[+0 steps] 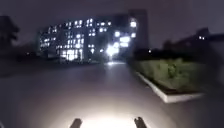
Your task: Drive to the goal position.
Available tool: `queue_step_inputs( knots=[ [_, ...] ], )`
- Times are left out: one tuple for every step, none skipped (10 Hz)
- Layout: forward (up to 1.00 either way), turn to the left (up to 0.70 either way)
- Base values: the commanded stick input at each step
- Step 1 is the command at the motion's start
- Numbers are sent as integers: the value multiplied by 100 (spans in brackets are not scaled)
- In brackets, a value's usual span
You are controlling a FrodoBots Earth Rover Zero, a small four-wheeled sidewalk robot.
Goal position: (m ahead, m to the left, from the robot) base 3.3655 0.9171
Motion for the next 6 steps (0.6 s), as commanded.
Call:
queue_step_inputs(
  knots=[
    [100,-40],
    [100,-40],
    [100,-33],
    [100,0],
    [100,0],
    [100,0]
  ],
)
